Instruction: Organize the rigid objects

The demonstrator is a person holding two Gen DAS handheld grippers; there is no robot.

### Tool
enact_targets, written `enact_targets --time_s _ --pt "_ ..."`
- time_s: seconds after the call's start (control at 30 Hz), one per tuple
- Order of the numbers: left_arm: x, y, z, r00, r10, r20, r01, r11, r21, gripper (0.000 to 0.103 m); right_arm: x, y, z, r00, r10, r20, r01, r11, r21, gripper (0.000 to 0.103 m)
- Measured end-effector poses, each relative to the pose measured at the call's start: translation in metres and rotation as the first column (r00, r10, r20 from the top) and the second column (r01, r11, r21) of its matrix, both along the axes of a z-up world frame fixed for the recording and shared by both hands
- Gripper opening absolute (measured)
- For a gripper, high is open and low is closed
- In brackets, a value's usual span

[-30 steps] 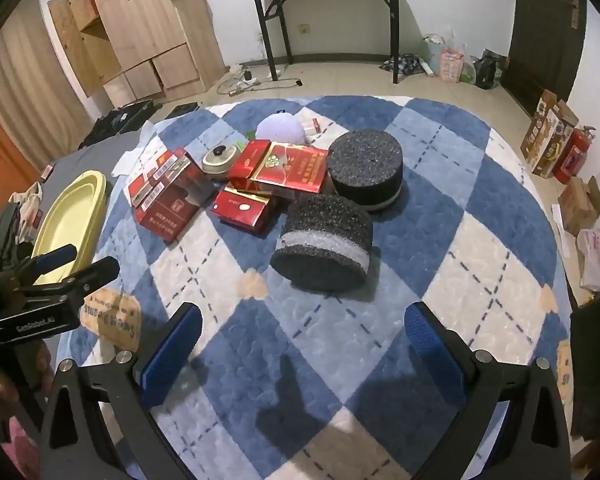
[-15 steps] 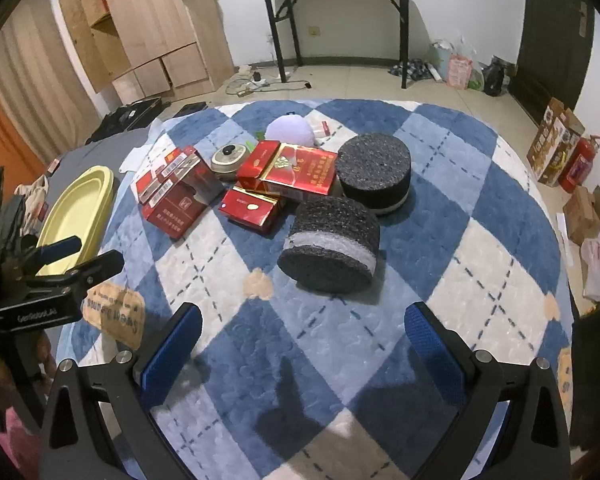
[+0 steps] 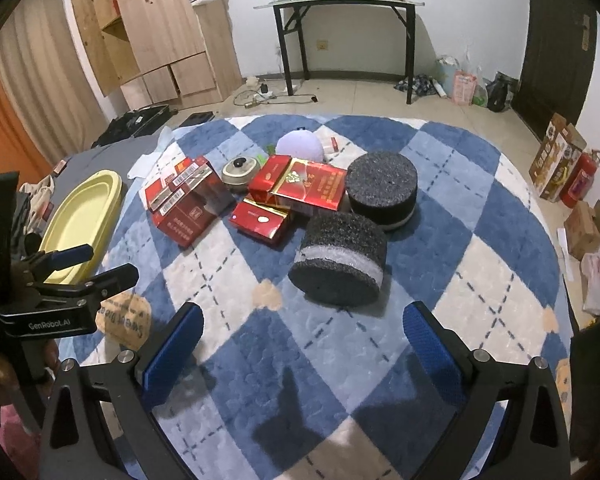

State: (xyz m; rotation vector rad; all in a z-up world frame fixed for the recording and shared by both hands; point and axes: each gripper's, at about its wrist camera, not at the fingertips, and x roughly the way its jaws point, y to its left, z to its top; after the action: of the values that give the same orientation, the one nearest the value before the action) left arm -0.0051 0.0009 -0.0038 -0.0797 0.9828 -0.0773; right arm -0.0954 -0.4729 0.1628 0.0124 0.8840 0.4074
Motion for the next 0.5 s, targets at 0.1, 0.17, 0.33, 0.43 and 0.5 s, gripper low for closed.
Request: enact_targets --time_s 0.1,0.17,0.33,0.43,0.5 --pt "0.0011 0.0011 0.0004 1.0 0.013 0.008 -0.013 1.0 0.009 0.103 0.0012 -0.0014 -0.0012 1.0 -0.012 -0.007 0.012 1.0 -0.004 0.102" --pt "0.0019 0.0028 0.0005 1.0 0.019 0.02 -0.02 1.0 0.02 0.103 0.0025 -0.0024 -0.0018 1.0 -0.017 -0.009 0.017 1.0 -0.009 0.102" --pt "0.0037 0.0081 -0.0004 0.999 0.031 0.033 -0.032 0.999 0.026 0.103 0.0046 -0.0043 -0.0057 0.999 -0.029 -0.032 0.029 1.0 -0.002 0.102" --pt "0.0045 0.0099 -0.0019 1.0 0.015 0.019 -0.016 1.0 0.015 0.103 0.0048 -0.0044 -0.0072 0.999 -0.027 -0.038 0.027 1.0 -0.002 0.102" --pt "0.0054 0.0089 -0.0027 1.0 -0.002 0.006 0.002 1.0 0.02 0.103 0.0055 -0.004 -0.0083 0.999 -0.028 -0.039 0.027 1.0 -0.007 0.103"
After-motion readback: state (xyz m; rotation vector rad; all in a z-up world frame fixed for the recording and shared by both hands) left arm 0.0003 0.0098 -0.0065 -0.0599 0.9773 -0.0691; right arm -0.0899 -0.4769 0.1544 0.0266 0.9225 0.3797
